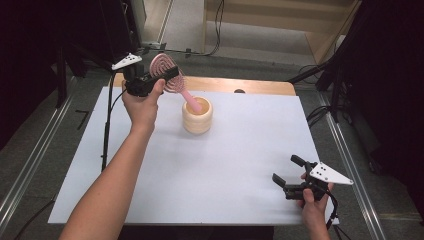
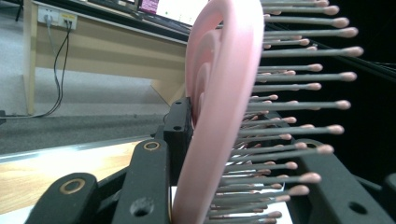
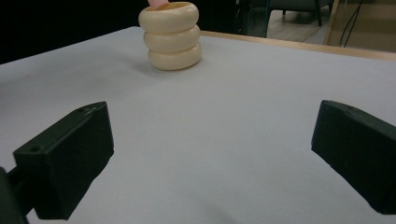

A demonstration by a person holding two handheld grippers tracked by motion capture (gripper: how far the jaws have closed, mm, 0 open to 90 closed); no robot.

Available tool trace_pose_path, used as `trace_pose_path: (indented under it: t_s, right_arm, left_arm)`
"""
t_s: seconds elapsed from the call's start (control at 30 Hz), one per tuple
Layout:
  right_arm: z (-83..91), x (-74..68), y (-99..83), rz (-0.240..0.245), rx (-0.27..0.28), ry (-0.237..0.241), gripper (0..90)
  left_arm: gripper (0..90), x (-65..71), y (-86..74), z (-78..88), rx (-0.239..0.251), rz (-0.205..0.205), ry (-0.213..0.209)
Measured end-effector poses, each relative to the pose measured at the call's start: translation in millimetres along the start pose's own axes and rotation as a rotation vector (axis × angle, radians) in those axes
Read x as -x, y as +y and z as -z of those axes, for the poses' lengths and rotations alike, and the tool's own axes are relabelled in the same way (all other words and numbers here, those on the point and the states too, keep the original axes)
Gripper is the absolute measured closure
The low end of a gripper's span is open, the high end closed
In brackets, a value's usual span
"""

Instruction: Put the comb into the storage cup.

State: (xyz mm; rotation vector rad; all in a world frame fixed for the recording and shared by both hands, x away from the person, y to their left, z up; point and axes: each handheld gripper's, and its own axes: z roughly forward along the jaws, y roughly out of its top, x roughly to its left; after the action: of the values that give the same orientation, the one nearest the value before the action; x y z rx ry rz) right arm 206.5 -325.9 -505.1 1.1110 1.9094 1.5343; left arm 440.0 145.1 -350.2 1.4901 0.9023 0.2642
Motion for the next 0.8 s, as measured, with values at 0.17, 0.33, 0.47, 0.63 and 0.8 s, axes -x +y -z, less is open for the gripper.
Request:
trace_pose_path:
  t_s: [0.17, 0.33, 0.47, 0.63, 0.8]
  right_arm:
    - [0.1, 0.3, 0.1, 0.001, 0.002, -0.001, 0.0]
    - [0.7, 0.6, 0.2, 0.001, 0.000, 0.000, 0.0]
    - [0.6, 0.2, 0.2, -0.001, -0.001, 0.000, 0.0]
    - [0.0, 0.3, 0.1, 0.002, 0.001, -0.002, 0.0]
    - [-0.2, 0.6, -0.1, 0.001, 0.000, 0.000, 0.0]
  left_arm:
    - [63.5, -2.1, -4.7, -3.8, -0.012, 0.006, 0.004]
    - [63.5, -2.7, -10.0, -7.2, -0.022, 0.005, 0.007]
    - [63.5, -3.5, -13.5, -9.2, -0.027, 0.013, 0.008]
    - [63.5, -5.5, -16.7, -11.0, -0.036, 0.012, 0.016]
    - [63.5, -6.3, -19.5, -13.3, -0.042, 0.008, 0.027]
